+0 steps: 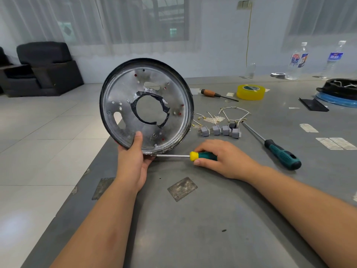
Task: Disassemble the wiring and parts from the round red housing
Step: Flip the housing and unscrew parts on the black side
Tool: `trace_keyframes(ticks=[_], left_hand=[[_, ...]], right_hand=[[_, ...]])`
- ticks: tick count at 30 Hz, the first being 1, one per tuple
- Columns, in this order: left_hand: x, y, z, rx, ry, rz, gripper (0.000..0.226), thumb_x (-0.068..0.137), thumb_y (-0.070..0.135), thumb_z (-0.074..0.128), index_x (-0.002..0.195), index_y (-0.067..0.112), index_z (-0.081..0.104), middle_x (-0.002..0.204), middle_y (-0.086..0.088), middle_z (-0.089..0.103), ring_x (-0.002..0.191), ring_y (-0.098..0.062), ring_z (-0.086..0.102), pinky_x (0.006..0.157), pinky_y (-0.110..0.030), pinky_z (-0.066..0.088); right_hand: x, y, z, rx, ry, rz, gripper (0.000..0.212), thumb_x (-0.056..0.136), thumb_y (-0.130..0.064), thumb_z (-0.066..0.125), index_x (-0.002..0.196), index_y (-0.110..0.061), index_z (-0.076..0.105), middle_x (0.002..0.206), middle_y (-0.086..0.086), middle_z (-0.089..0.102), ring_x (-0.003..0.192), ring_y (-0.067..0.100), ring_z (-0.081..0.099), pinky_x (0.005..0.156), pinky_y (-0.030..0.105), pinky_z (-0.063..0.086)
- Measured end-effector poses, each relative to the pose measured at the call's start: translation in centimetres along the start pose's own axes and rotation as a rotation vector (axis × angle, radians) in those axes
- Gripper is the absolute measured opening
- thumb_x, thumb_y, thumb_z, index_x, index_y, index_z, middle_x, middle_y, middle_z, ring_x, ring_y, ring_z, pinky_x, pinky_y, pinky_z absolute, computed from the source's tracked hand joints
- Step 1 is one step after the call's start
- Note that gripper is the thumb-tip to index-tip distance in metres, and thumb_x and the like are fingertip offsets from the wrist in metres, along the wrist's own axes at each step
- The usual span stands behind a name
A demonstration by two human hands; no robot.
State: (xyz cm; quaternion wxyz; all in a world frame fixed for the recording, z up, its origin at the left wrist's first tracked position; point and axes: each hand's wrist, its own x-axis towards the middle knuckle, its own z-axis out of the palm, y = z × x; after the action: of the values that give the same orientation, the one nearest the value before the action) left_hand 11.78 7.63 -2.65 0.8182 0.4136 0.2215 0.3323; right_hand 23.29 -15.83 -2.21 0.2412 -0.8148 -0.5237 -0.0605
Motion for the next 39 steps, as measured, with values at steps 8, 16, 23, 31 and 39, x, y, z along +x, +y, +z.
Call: trace_keyframes(ticks=[8, 16, 23, 31, 39], left_hand=[[0.3, -0.2, -0.3, -0.009, -0.001, 0.005, 0.044, 0.104, 0.026, 0.068, 0.143, 0.02, 0.049, 0.139, -0.006, 0.067, 0.116, -0.031, 0.072, 0.078, -0.052, 0.065], [0.2, -0.3, -0.3, -0.017, -0.025, 0.035, 0.046, 0.104, 0.022, 0.067, 0.146, 0.021, 0.047, 0.141, -0.004, 0.067, 0.114, -0.027, 0.074, 0.079, -0.05, 0.065], [0.1, -0.3, 0.0, -0.015, -0.01, 0.041, 0.046, 0.105, 0.021, 0.066, 0.146, 0.02, 0.047, 0.138, -0.003, 0.067, 0.112, -0.025, 0.075, 0.075, -0.048, 0.066], [0.0, -0.4, 0.1, -0.009, -0.017, 0.049, 0.051, 0.104, 0.021, 0.067, 0.15, 0.02, 0.044, 0.137, -0.002, 0.069, 0.107, -0.022, 0.077, 0.075, -0.047, 0.065], [0.1, -0.6, 0.1, -0.02, -0.016, 0.074, 0.057, 0.104, 0.019, 0.067, 0.154, 0.023, 0.04, 0.135, 0.002, 0.069, 0.104, -0.015, 0.077, 0.072, -0.043, 0.065]], right_hand=[[-0.6, -0.4, 0.0, -0.084, 0.153, 0.143, 0.038, 0.094, -0.066, 0.05, 0.116, -0.038, 0.064, 0.068, -0.014, 0.058, 0.064, 0.01, 0.053, 0.058, 0.032, 0.043], [-0.5, -1.2, 0.3, -0.139, 0.149, 0.164, 0.041, 0.095, -0.065, 0.051, 0.119, -0.037, 0.069, 0.077, -0.008, 0.07, 0.069, 0.016, 0.058, 0.062, 0.034, 0.05], [-0.5, -1.4, 0.3, -0.137, 0.134, 0.173, 0.045, 0.094, -0.068, 0.05, 0.124, -0.038, 0.068, 0.087, -0.011, 0.073, 0.073, 0.012, 0.057, 0.064, 0.031, 0.051], [-0.4, -1.3, 0.4, -0.134, 0.136, 0.175, 0.049, 0.093, -0.069, 0.049, 0.124, -0.037, 0.068, 0.092, -0.009, 0.074, 0.075, 0.014, 0.06, 0.066, 0.034, 0.053], [-0.4, -1.7, 0.3, -0.175, 0.112, 0.163, 0.05, 0.094, -0.071, 0.045, 0.126, -0.038, 0.065, 0.092, -0.01, 0.073, 0.078, 0.015, 0.062, 0.067, 0.036, 0.055]])
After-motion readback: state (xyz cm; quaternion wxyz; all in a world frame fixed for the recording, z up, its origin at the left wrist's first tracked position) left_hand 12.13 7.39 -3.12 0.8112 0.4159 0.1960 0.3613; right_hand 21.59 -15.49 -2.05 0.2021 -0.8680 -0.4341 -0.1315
